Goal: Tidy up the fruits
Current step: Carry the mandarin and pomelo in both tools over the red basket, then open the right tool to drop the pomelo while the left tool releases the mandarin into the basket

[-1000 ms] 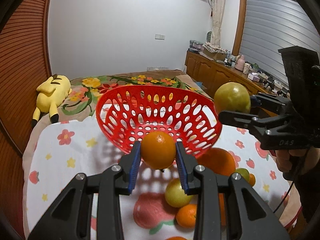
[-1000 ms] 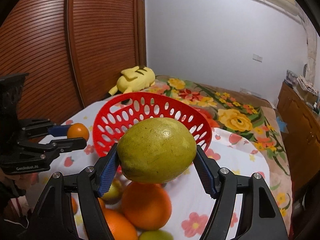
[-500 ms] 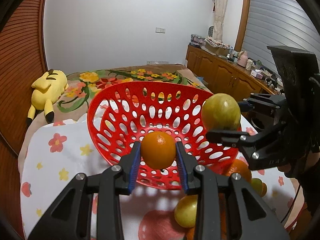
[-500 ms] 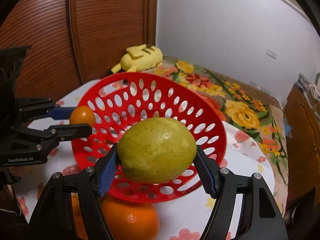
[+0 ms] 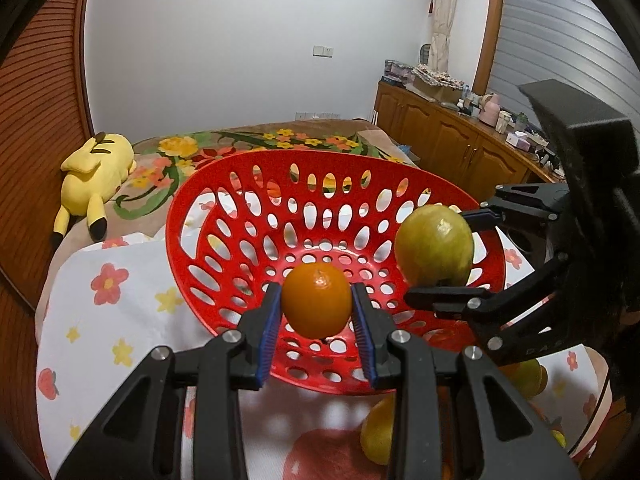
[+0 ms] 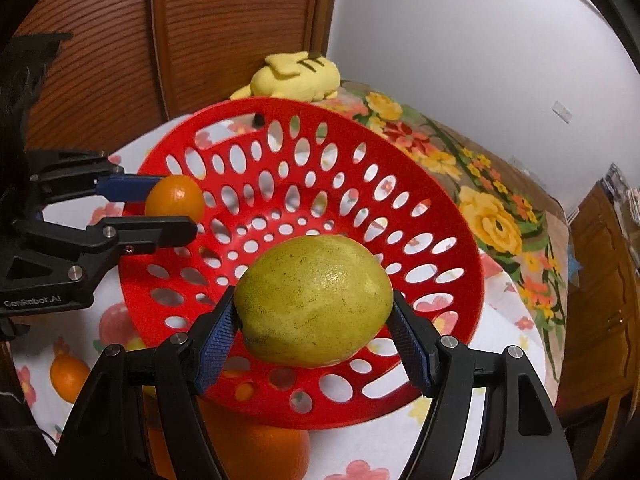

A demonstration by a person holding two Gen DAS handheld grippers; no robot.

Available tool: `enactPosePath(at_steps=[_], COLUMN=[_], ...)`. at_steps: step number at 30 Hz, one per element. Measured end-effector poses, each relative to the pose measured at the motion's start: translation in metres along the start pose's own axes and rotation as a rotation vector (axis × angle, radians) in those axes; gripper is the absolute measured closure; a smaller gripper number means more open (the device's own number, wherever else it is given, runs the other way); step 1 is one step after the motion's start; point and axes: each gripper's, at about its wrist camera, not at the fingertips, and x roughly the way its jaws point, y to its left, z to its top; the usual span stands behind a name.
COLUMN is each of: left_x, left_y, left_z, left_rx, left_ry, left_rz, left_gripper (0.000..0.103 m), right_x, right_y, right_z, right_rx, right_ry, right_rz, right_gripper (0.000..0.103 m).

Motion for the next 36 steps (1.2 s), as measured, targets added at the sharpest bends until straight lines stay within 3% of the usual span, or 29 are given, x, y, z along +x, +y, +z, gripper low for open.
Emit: enactPosePath(at_steps=[8, 18, 20, 30, 36], left_x=[0.004, 0.007, 0.007, -0.020, -0.046], left_y=[0.004, 0.006, 0.003, -0.009, -0.017], left_z=[0.002, 0.004, 0.005, 0.001, -0.009], left_rx=[0.001, 0.016, 0.011, 0.016, 0.025], left_ry=[0.003, 0.012, 0.010, -0.020, -0.039], left_rz=[0.008, 0.020, 0.023, 0.029, 0.028], left_gripper=[0.070, 0.069, 0.062, 0.057, 0.047], right_x=[0.017, 0.000, -0.005, -0.056, -0.086], right_y=[0.003, 0.001, -0.002, -0.010, 0.002], right_z=[0.006, 0.013, 0.011, -0.005, -0.015], right_rx=[-0.020, 0.022, 0.038, 0.120, 0.154], right_ry=[0.068, 0.011, 0.000, -0.117, -0.172], right_rz=[0.012, 0.015, 0.019, -0.006, -0.026], right_gripper=[0.029, 0.029, 0.029, 0.029, 0.029])
